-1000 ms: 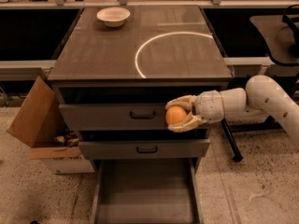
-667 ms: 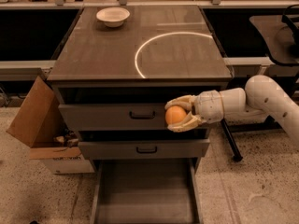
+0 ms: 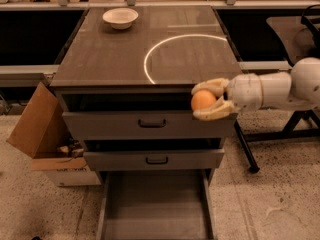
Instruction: Pick orange from bottom drawer and place on counter
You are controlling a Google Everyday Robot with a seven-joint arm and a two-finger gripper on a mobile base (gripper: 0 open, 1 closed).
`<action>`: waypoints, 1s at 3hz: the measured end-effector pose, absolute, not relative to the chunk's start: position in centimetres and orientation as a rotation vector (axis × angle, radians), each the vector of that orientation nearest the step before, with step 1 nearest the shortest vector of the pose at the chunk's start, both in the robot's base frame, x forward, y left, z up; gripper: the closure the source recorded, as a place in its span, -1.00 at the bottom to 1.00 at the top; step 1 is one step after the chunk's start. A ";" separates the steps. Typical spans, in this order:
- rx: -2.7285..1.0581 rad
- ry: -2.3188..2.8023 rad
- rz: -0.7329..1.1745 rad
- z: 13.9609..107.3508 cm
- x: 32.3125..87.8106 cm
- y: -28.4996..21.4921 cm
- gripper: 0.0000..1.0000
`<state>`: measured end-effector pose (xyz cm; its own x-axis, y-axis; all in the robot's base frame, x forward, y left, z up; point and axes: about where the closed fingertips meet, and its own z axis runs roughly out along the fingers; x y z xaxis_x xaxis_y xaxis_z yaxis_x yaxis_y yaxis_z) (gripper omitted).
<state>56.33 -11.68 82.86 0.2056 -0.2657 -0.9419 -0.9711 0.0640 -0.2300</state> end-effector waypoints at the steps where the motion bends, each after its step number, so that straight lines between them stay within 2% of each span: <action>1: -1.357 1.342 0.829 85.9 57.7 -12.8 1.00; 3: -1.135 1.569 0.776 87.1 65.6 -14.0 1.00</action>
Offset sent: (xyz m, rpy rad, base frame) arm 0.0843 -0.0276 0.0554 -0.0246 0.1963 -0.3218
